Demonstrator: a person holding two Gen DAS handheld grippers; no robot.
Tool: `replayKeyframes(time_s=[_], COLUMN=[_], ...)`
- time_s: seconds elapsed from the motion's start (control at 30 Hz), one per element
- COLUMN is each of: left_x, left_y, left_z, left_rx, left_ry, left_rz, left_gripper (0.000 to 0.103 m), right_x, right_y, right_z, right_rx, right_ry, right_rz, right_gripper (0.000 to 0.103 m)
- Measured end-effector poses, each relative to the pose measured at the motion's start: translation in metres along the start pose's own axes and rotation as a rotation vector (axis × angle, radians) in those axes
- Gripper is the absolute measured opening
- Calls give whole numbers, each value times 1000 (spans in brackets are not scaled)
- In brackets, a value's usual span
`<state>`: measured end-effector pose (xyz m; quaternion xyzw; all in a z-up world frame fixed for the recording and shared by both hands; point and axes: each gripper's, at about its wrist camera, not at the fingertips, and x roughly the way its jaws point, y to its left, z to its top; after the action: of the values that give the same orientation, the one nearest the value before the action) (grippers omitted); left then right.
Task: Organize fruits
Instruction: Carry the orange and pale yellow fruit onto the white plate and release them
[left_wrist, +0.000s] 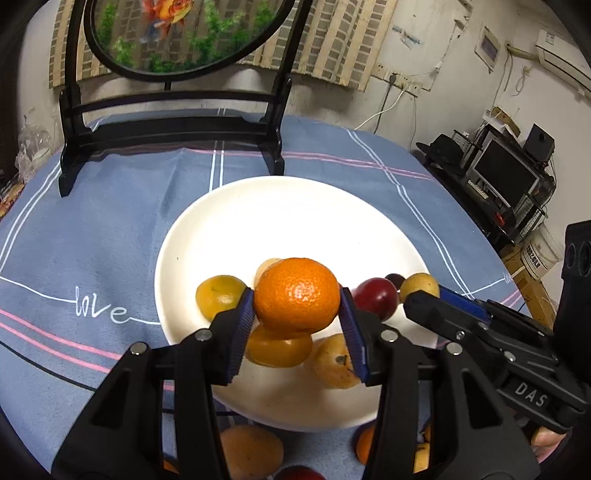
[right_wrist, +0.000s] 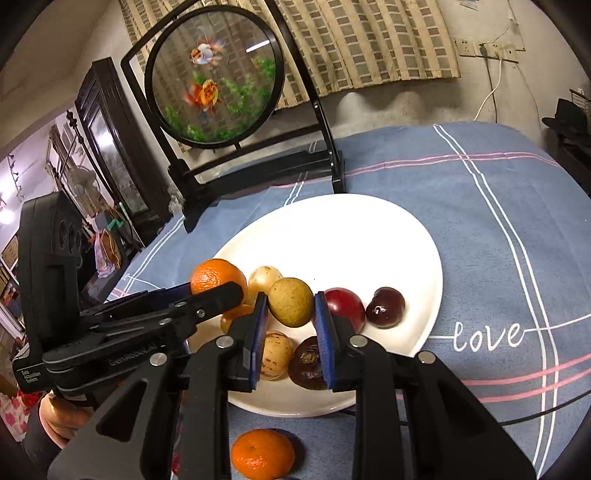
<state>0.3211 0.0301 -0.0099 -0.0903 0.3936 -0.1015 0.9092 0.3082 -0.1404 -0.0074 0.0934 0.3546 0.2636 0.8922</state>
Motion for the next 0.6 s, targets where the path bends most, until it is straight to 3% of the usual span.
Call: replayKeyframes(time_s=[0.1, 0.17, 0.2, 0.3, 0.37, 0.43, 0.53, 0.6], left_x=[5, 0, -6, -30, -43, -57, -83, -99], left_y=[2, 0, 0, 0, 1, 1, 4, 8], left_z=[2, 3, 4, 6, 5, 1, -16, -35], left_rx=[-11, -9, -12, -27, -38, -42, -38, -31], left_ry=[10, -3, -26, -82, -94, -95, -112, -124], left_rz=[9, 33, 50, 59, 56, 49, 53, 73], left_gripper=[48, 63, 76, 90, 91, 92, 100, 100], right_x=[4, 5, 4, -3, -12, -22, -46, -59], right_y=[5, 6, 7, 6, 6, 7, 13, 14], right_z=[1, 0, 0, -2, -1, -3, -14, -25], right_rx=[-21, -28, -29, -24, -16, -11, -58, -86], right_ry=[24, 34, 36, 27, 16, -11, -64, -73], right_rz=[-22, -28, -31, -24, -18, -28, -41, -51], right_gripper=[26, 26, 26, 27, 32, 59, 58, 58])
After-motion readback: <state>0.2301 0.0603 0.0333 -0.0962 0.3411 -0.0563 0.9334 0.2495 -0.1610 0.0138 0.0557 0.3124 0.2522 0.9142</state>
